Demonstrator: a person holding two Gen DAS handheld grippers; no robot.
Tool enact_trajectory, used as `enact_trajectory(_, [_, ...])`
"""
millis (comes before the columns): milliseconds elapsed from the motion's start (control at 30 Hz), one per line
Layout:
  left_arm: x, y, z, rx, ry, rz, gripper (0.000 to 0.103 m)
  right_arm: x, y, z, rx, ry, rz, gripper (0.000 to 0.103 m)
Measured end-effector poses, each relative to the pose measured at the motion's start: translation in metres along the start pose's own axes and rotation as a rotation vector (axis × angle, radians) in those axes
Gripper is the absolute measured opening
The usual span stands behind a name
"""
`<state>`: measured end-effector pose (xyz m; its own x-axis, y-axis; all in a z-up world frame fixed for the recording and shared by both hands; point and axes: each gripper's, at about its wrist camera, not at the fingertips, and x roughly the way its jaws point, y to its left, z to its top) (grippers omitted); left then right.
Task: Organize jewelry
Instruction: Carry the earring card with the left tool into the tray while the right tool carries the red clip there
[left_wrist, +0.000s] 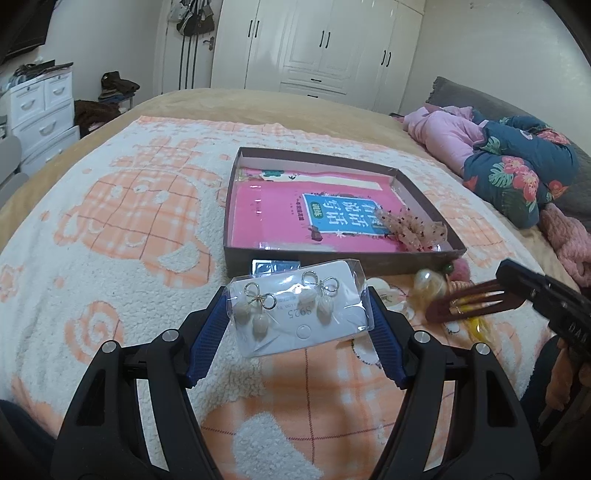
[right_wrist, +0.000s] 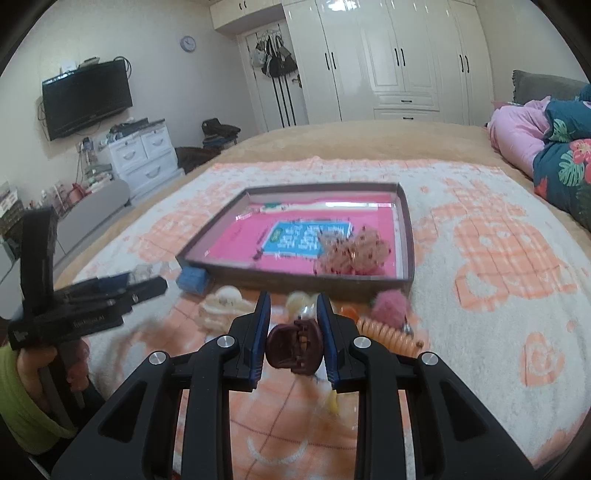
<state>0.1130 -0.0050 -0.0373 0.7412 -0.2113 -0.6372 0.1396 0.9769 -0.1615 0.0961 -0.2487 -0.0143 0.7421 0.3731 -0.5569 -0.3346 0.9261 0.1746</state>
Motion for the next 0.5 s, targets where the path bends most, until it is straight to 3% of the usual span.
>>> enact_trajectory(167, [0.000, -0.005, 0.008, 0.012, -0.012, -0.015, 0.062, -0.001, -0.003, 0.017, 0.000, -0.012, 0.011, 0.022])
enact_trajectory(200, [0.002, -0.007, 0.010, 0.019, -0.014, -0.018, 0.063, 0.000, -0.003, 0.021, -0.001, -0.011, 0.014, 0.003])
enact_trajectory(500, [0.012, -0.019, 0.015, 0.045, -0.010, -0.042, 0.063, 0.024, -0.015, 0.029, -0.006, 0.019, 0.001, 0.003])
